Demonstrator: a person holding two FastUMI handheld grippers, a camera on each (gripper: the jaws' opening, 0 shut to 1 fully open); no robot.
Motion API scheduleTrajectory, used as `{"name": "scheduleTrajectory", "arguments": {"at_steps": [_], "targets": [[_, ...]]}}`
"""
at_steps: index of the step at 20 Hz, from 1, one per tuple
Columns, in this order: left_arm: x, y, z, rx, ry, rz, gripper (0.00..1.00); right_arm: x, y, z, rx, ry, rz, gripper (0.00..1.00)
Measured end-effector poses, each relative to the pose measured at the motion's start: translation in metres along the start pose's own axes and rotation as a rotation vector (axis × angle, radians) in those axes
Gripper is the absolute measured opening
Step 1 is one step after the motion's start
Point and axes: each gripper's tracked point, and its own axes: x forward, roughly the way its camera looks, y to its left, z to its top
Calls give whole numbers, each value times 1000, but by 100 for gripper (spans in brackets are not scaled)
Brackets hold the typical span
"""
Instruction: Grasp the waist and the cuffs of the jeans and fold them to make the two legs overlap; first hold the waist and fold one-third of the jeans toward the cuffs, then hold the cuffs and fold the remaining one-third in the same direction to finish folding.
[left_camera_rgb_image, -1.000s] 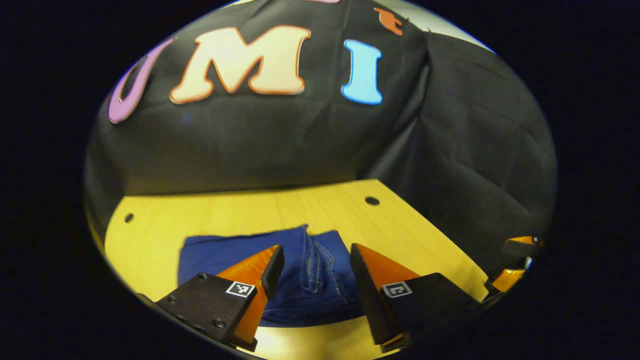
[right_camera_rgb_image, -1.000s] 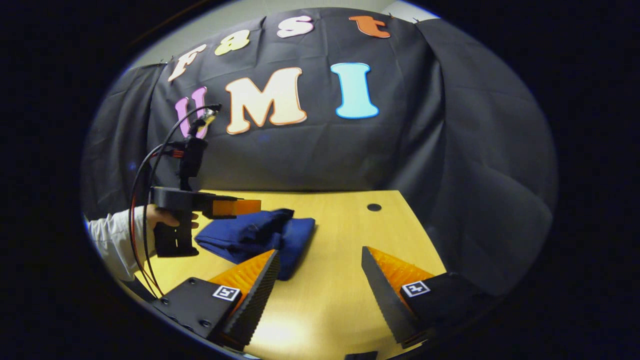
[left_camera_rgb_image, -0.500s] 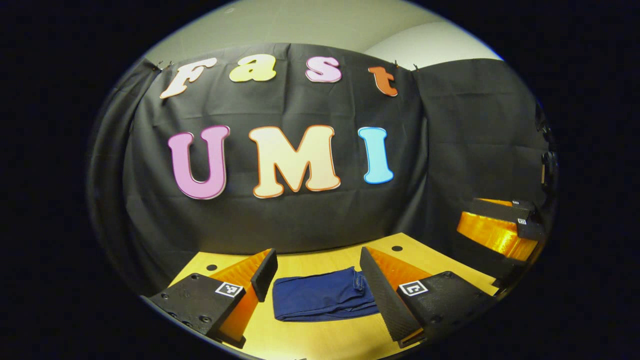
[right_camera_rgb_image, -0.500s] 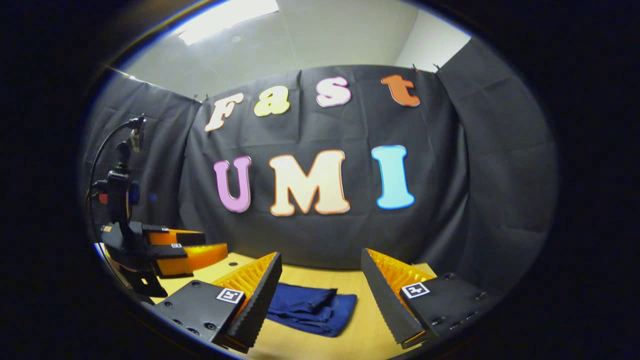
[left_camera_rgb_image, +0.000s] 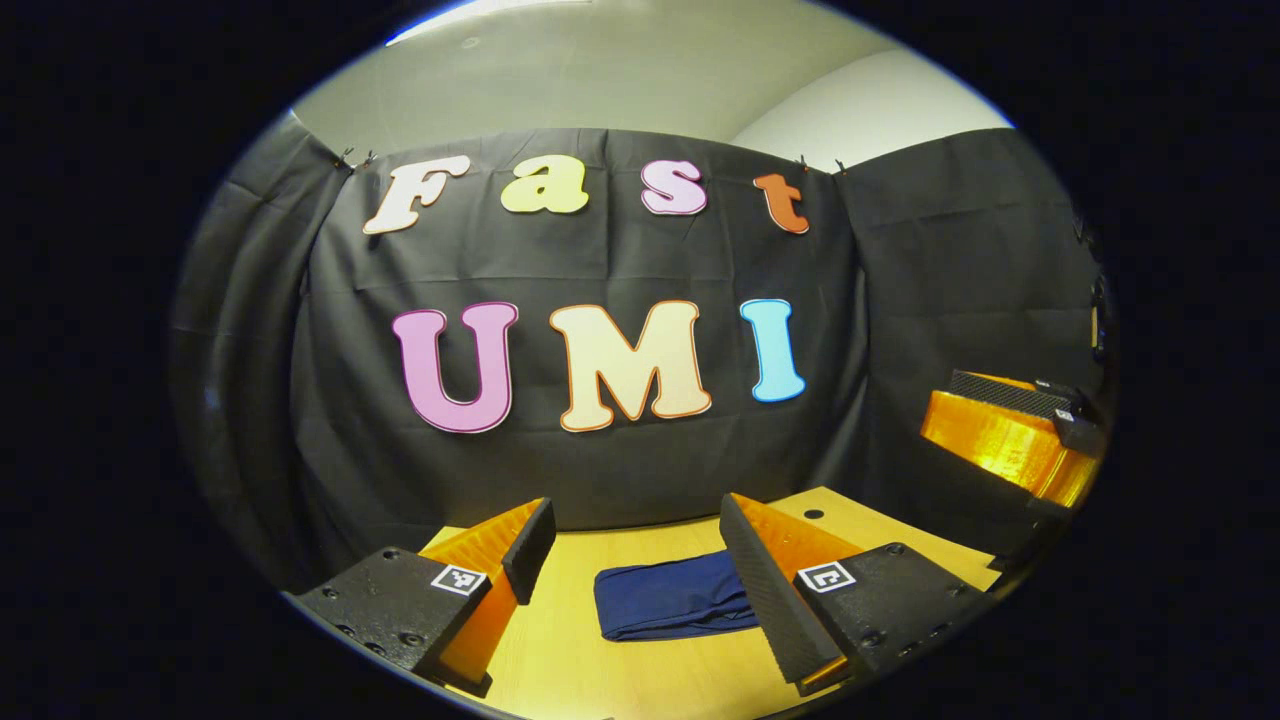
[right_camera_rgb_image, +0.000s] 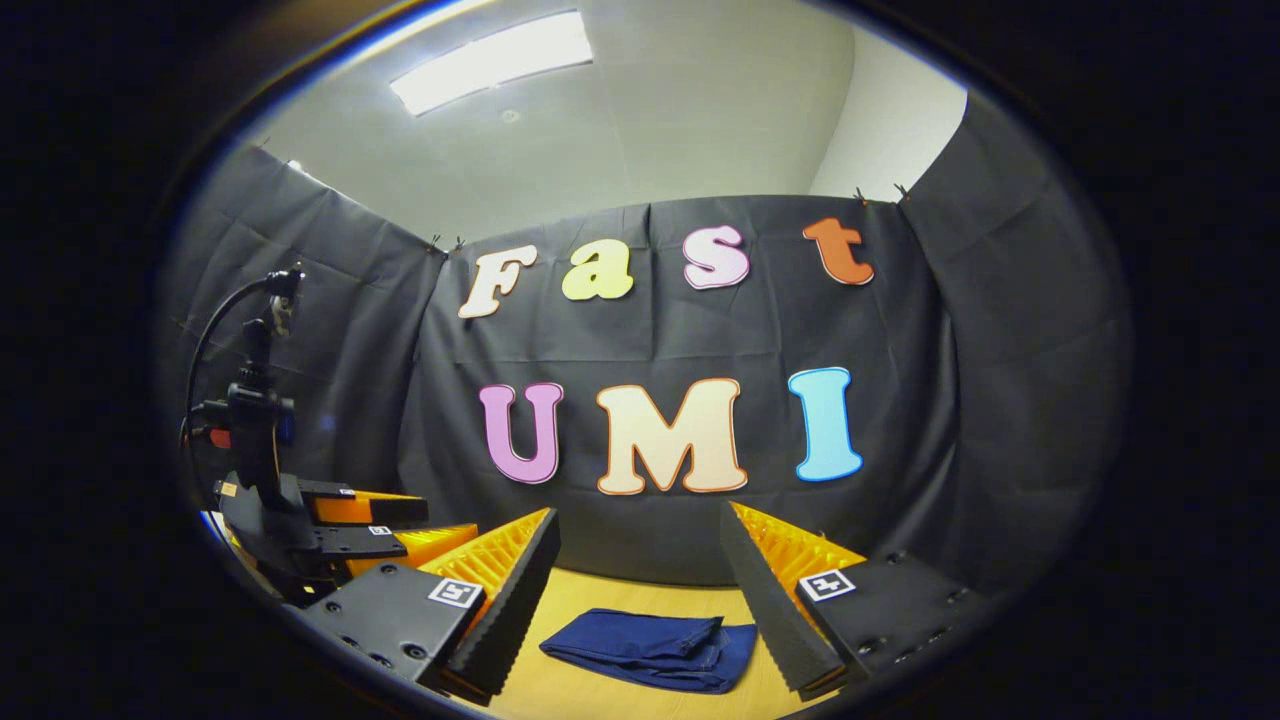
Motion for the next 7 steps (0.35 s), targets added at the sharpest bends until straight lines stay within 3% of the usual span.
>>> {"name": "scheduleTrajectory", "arguments": {"at_steps": [7], "targets": [[-12, 8, 9, -14, -24, 3, 97, -17, 6, 17, -10, -32, -19, 99]]}}
